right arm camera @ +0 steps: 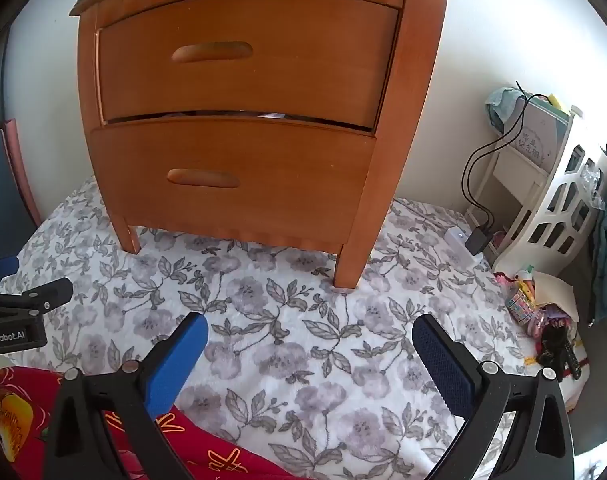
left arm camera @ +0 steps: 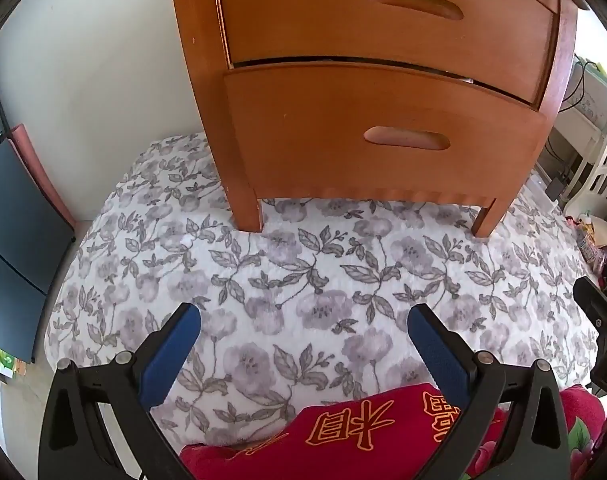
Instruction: Take underwear out of drawer
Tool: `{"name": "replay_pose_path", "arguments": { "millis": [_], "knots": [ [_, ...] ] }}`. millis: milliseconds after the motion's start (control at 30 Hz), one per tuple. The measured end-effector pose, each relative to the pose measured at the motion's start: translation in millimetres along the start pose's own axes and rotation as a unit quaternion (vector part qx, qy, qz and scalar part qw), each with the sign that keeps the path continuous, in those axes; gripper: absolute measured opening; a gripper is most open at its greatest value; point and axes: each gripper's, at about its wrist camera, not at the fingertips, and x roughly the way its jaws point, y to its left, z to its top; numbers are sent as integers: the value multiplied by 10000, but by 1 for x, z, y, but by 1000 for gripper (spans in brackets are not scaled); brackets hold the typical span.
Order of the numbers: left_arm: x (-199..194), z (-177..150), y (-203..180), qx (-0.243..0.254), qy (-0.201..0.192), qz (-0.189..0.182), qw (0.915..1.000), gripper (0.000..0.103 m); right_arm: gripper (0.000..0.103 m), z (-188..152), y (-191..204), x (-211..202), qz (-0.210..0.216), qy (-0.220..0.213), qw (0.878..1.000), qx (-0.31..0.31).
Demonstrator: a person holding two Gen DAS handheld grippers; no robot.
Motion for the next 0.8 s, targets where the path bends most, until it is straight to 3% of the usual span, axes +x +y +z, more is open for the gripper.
{"name": "replay_pose_path", "arguments": {
  "millis": [800],
  "knots": [
    [2,-2,5,-71,87,-22,9999,103,103,-1,1,2,-7,24,10000,-13]
  ]
}}
